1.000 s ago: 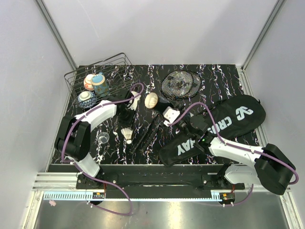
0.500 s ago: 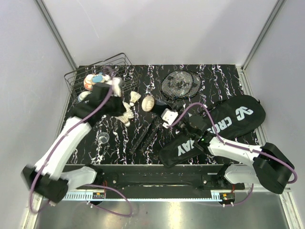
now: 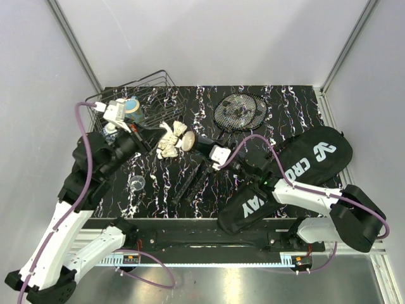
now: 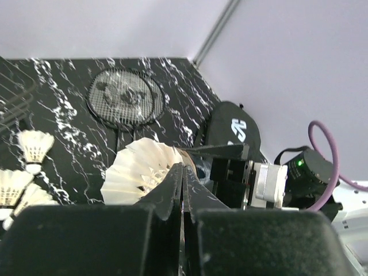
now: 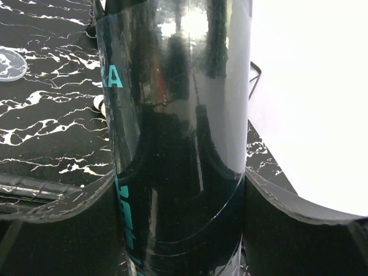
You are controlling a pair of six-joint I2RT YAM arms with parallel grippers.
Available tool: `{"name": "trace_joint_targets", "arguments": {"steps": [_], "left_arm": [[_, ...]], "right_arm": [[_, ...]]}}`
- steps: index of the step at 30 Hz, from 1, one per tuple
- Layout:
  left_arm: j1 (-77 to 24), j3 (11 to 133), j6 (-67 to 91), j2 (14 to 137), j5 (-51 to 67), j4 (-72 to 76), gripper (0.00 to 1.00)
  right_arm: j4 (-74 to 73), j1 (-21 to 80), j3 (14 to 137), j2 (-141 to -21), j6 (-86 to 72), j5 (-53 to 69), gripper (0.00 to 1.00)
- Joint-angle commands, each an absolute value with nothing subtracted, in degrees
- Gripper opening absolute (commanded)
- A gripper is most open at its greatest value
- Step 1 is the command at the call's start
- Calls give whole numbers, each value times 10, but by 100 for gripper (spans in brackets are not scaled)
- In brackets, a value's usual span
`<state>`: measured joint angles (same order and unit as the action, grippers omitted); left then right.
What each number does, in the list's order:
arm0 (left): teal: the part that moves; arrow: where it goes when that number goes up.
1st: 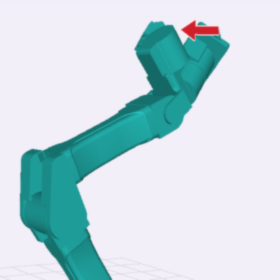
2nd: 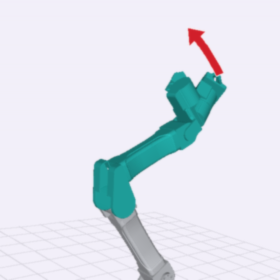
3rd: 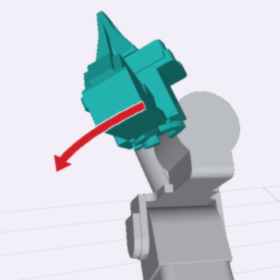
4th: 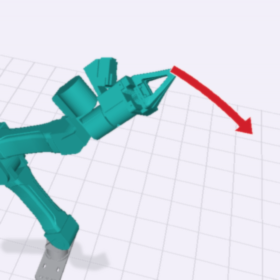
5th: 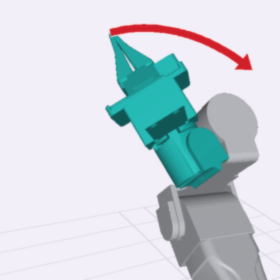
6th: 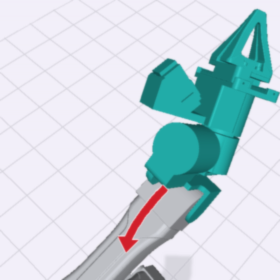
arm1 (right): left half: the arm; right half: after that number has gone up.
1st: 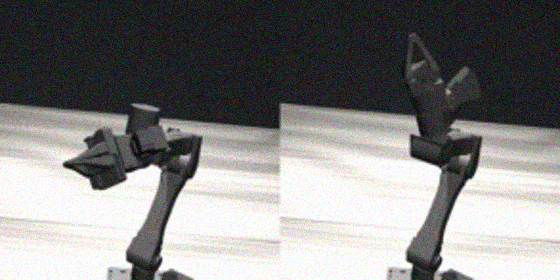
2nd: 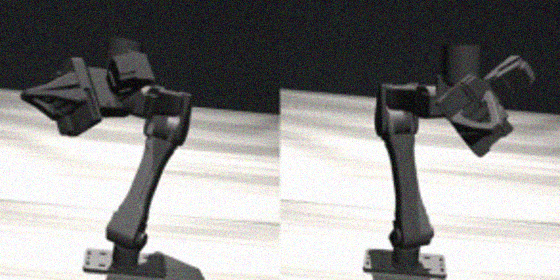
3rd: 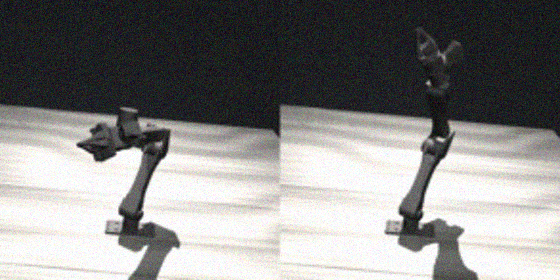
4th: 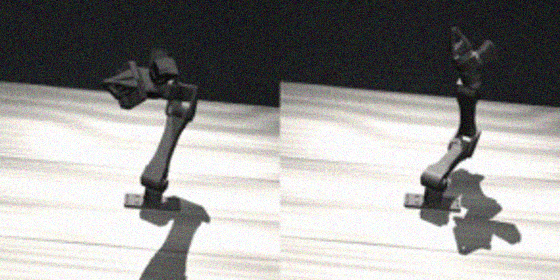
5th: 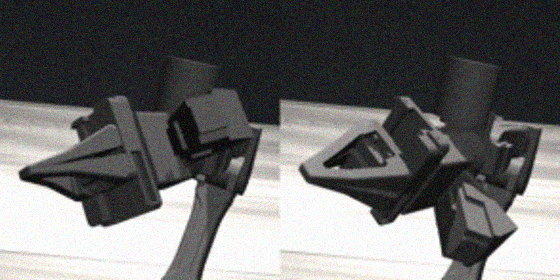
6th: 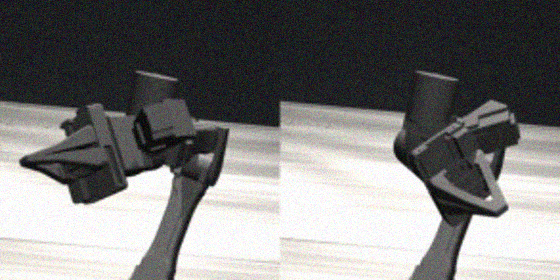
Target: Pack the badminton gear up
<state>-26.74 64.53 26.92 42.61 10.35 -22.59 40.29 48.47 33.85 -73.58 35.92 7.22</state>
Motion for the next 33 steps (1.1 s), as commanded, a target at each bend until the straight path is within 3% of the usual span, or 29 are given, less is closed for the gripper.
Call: {"name": "trace_joint_targets", "arguments": {"steps": [1, 16, 33], "left_arm": [[-301, 618, 282, 437, 91, -147, 0], [-338, 612, 267, 474, 23, -100, 0], [-339, 609, 282, 490, 80, -92, 0]], "right_arm": [[406, 482, 359, -740, 312, 86, 46], [421, 482, 350, -733, 311, 85, 45], [450, 483, 431, -746, 302, 127, 43]]}}
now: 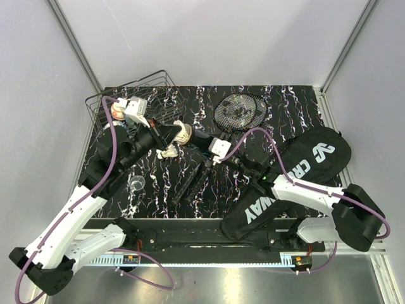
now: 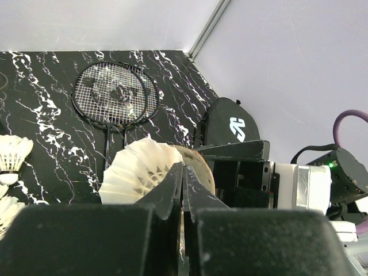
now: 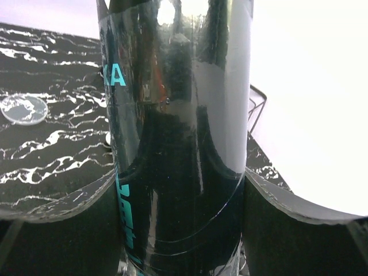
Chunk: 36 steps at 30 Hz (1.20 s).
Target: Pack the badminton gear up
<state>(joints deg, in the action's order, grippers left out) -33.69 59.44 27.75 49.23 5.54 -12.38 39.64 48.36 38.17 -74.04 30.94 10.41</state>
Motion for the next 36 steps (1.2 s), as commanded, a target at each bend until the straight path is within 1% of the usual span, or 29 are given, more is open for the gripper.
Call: {"name": "trace_joint_targets", "arguments": {"steps": [1, 3, 4, 6, 7, 8, 9, 12, 13, 15, 22, 26, 27, 28, 29, 31, 36], "left_arm": [[-339, 620, 286, 503, 91, -93, 0], [-339, 639, 289, 520, 136, -102, 0], [-339, 656, 293, 538, 154, -106, 4], [-339, 676, 295, 553, 205, -121, 29], [-338, 690, 294, 558, 220, -127, 42], [-338, 693, 291, 555, 230, -133, 53], [-338, 693, 288, 547, 229, -139, 66], [-338, 692, 275, 505, 173, -182, 77], [-336, 697, 271, 493, 157, -198, 79], [-329, 698, 271, 489, 139, -227, 79], [-322, 667, 297, 508, 157, -228, 69], [-304, 686, 306, 539, 165, -259, 49], [-301, 687, 310, 556, 182, -256, 49], [-299, 686, 317, 566, 223, -249, 49], [-300, 686, 319, 577, 247, -242, 58], [-300, 691, 330, 617, 296, -230, 65], [-314, 687, 334, 659, 323, -193, 70]], "right_arm": [[448, 483, 437, -751, 302, 132, 42], [444, 483, 447, -765, 303, 144, 42], [446, 483, 450, -770, 303, 147, 42], [467, 483, 443, -781, 306, 141, 42], [473, 483, 440, -785, 308, 136, 42], [475, 483, 439, -790, 312, 125, 42], [475, 483, 435, -791, 318, 119, 42], [478, 483, 422, -791, 323, 104, 43], [480, 483, 418, -790, 323, 103, 43], [490, 483, 407, -784, 321, 105, 43], [522, 483, 390, -771, 305, 123, 43], [521, 483, 385, -770, 306, 120, 42], [521, 483, 387, -771, 306, 121, 43], [519, 483, 388, -772, 306, 123, 43], [518, 483, 389, -772, 306, 125, 43], [518, 483, 391, -773, 303, 129, 42], [512, 483, 396, -780, 302, 129, 42]]}}
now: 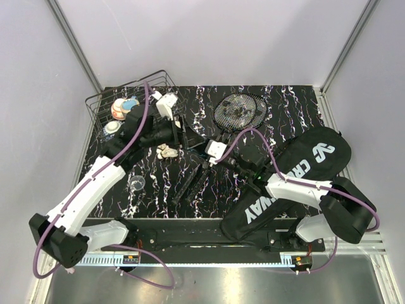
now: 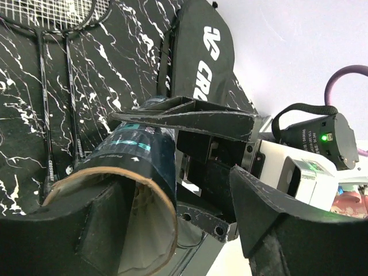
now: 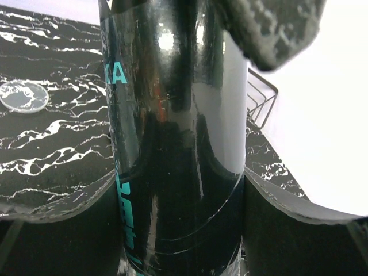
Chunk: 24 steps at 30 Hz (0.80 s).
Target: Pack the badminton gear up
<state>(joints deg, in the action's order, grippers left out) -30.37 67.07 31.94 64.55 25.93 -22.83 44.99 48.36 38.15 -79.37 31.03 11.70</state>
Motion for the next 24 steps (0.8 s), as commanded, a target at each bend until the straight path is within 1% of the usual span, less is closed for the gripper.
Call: {"name": "trace_joint_targets", "arguments": {"steps": [1, 5, 6, 7, 8, 9, 10, 11, 14, 16, 17, 18, 20, 22, 23, 24], "left_arm": [[-313, 687, 331, 657, 321, -192, 71], [-307, 707, 292, 616, 271, -241, 75], [-302, 717, 285, 605, 257, -253, 83], [-297, 719, 274, 593, 221, -263, 96], [-287, 721, 270, 565, 196, -285, 99], [-283, 725, 266, 551, 166, -297, 99], [-280, 724, 265, 536, 98, -306, 99], [-274, 721, 268, 507, 61, -320, 99], [-265, 691, 294, 458, -67, -337, 99], [-258, 674, 328, 452, -151, -365, 97], [-241, 673, 337, 460, -165, -393, 93], [-230, 671, 343, 469, -170, -404, 91], [-188, 669, 349, 519, -145, -429, 84], [-168, 675, 347, 567, -109, -443, 83], [-167, 679, 348, 619, -111, -462, 83], [-167, 686, 347, 642, -113, -468, 84]], "right_arm": [[512, 483, 396, -781, 303, 123, 42], [513, 483, 390, -784, 308, 105, 42], [513, 482, 389, -784, 308, 101, 42], [514, 483, 388, -783, 309, 98, 42], [515, 483, 386, -783, 310, 96, 42], [517, 483, 384, -782, 310, 94, 42], [520, 483, 383, -782, 310, 92, 42], [522, 483, 381, -781, 310, 91, 42], [527, 483, 377, -780, 309, 84, 42], [535, 483, 374, -780, 308, 70, 42], [540, 483, 367, -779, 308, 68, 42], [545, 483, 366, -779, 308, 64, 42], [548, 483, 360, -774, 307, 57, 43], [555, 483, 358, -772, 304, 50, 43], [559, 483, 356, -772, 303, 48, 43], [565, 483, 354, -772, 302, 43, 43]]}}
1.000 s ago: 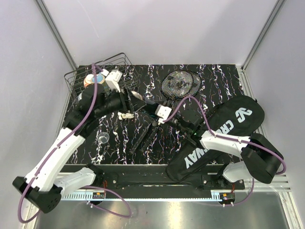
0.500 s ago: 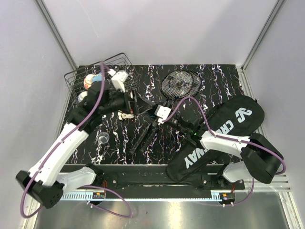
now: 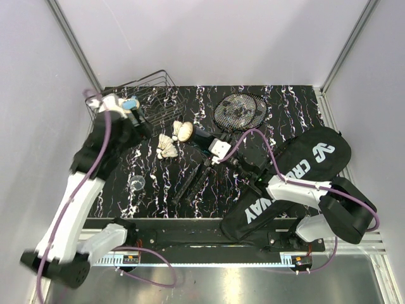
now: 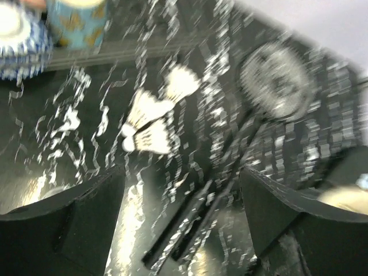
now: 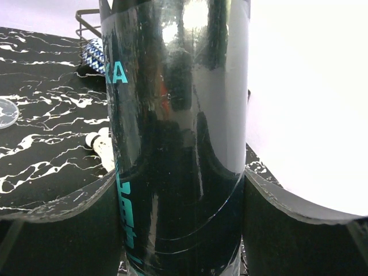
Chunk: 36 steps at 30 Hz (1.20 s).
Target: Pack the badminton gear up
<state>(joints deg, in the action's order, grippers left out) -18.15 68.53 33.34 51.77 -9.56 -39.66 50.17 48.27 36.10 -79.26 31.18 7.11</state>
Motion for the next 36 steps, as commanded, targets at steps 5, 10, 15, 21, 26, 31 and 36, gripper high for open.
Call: {"name": "trace_joint_targets", "arguments": {"steps": [5, 10, 15, 21, 26, 31, 36], "left_arm": [[-201, 673, 394, 759, -175, -443, 98], [-265, 731, 462, 874, -286, -469, 99], [-280, 759, 510, 957, -304, -472, 96], [-284, 768, 528, 1014, -328, -459, 86], [-287, 766, 526, 1042, -327, -428, 85], [-287, 773, 522, 1063, -338, -423, 82], [-287, 760, 522, 1053, -367, -423, 51]], "right_arm": [[577, 483, 345, -769, 299, 34, 44], [578, 483, 338, -764, 300, 29, 44], [581, 483, 335, -761, 299, 27, 44], [582, 483, 330, -757, 299, 24, 44], [583, 483, 330, -758, 298, 25, 44], [582, 483, 329, -758, 296, 26, 44], [580, 483, 330, -760, 296, 25, 44]]}}
